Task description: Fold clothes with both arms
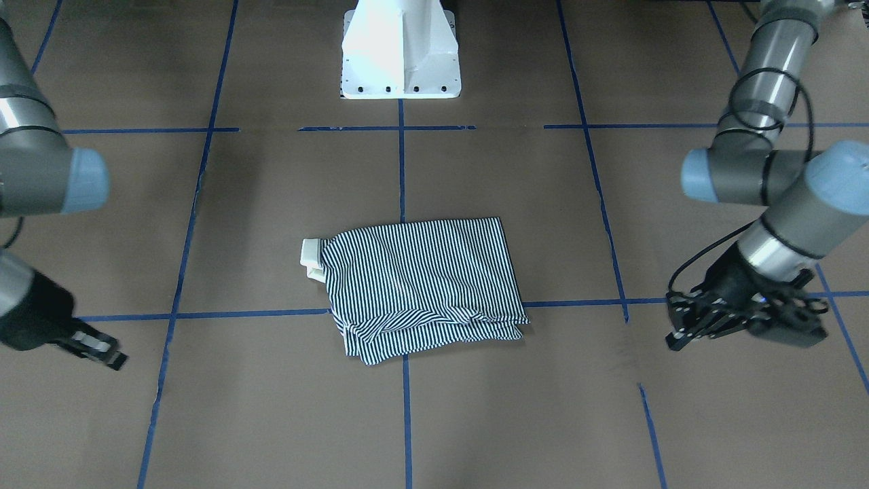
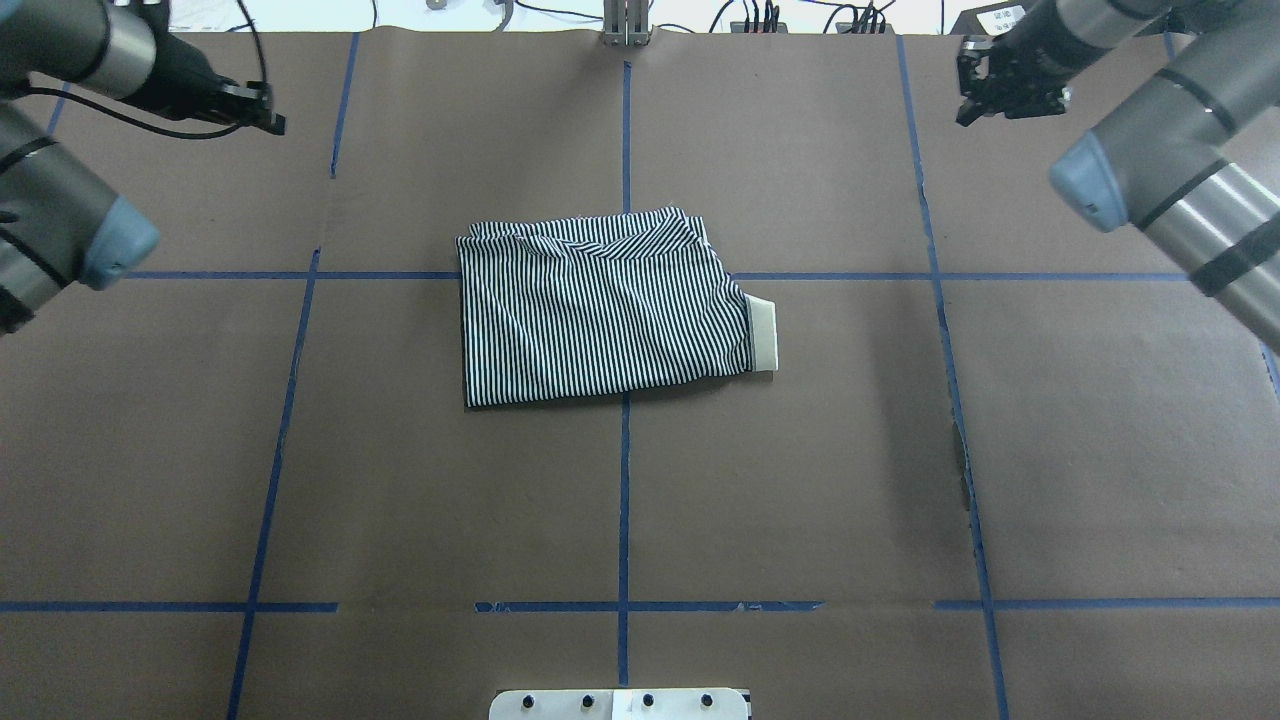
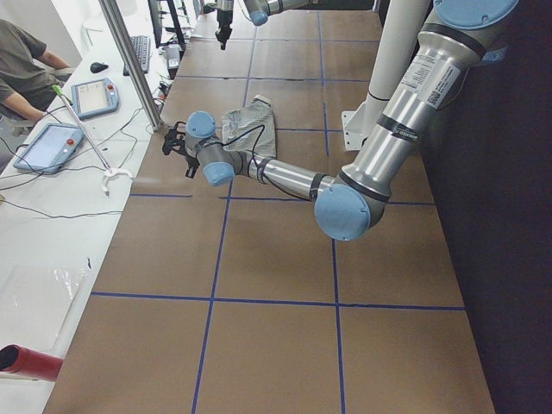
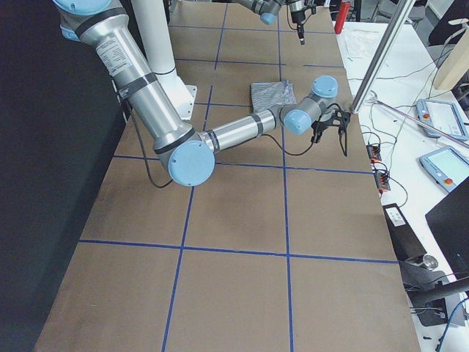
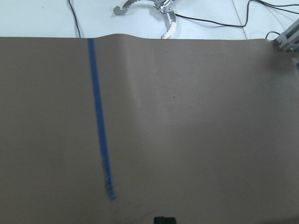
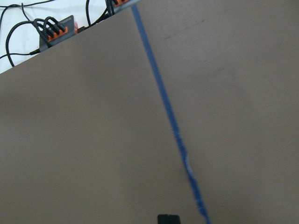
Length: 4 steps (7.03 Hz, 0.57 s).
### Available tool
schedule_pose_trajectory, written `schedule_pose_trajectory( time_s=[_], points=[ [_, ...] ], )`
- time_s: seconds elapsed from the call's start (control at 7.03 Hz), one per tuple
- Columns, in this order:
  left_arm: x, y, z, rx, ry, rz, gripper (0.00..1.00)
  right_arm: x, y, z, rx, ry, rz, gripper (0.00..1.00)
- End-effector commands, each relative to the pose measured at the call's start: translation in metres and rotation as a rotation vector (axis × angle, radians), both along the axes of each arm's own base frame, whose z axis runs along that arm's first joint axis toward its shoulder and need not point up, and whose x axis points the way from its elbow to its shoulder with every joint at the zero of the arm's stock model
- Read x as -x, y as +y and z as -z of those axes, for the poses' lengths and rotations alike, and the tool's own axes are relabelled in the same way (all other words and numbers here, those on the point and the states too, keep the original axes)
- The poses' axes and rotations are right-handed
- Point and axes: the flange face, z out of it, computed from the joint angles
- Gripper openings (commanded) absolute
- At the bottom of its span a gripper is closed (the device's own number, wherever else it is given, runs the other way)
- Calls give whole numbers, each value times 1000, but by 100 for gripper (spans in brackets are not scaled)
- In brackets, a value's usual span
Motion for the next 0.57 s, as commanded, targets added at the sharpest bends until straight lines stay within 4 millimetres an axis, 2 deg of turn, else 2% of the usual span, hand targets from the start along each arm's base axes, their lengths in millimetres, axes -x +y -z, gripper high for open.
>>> schedule_pose_trajectory(
  time_s=[0.0,0.14,0.28,0.43],
  points=[
    [99,58,-41,-31,-13,28,0,-126,42,-97,-117,60,65,0],
    [150,75,-65,-87,-106,25,0,-156,72,-139,-140,97,98,1],
    [196,91,-65,-105,-203,3,1,-185,116,-189,-185,154,167,10],
    [242,105,-67,-97,-305,-29,12,-206,151,-228,-218,194,246,29]
  ],
)
